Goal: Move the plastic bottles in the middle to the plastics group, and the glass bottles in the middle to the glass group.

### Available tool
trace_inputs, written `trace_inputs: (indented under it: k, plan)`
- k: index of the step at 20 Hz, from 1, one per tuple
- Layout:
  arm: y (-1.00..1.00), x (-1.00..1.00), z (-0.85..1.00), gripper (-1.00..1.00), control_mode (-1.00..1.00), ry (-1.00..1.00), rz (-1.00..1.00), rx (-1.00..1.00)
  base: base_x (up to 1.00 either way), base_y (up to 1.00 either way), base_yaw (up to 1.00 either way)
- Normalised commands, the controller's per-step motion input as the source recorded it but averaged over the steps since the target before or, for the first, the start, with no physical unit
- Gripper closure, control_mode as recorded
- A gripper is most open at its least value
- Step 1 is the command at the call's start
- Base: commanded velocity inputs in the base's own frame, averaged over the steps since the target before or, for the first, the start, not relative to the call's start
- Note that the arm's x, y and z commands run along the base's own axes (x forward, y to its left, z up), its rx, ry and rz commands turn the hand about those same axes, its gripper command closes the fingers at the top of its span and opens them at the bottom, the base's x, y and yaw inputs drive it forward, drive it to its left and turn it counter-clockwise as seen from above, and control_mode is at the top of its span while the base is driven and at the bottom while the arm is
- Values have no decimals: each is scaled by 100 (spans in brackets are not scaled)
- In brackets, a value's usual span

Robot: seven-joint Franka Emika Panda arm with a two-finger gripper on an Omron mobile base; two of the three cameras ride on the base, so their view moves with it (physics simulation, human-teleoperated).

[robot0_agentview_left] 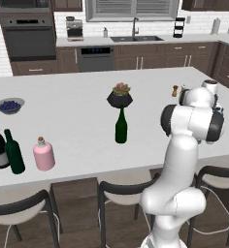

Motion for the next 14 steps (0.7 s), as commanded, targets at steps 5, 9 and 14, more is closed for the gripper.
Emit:
trace_inputs:
  k: [5, 9, 14]
  plan:
    - [0, 0, 31, -100, -100, 0, 0, -2, 0, 0, 0]
    - [5, 0, 43, -100, -100, 0, 0, -4, 0, 0, 0]
    - [48, -7, 54, -100, -100, -1, 2, -1, 0, 0, 0]
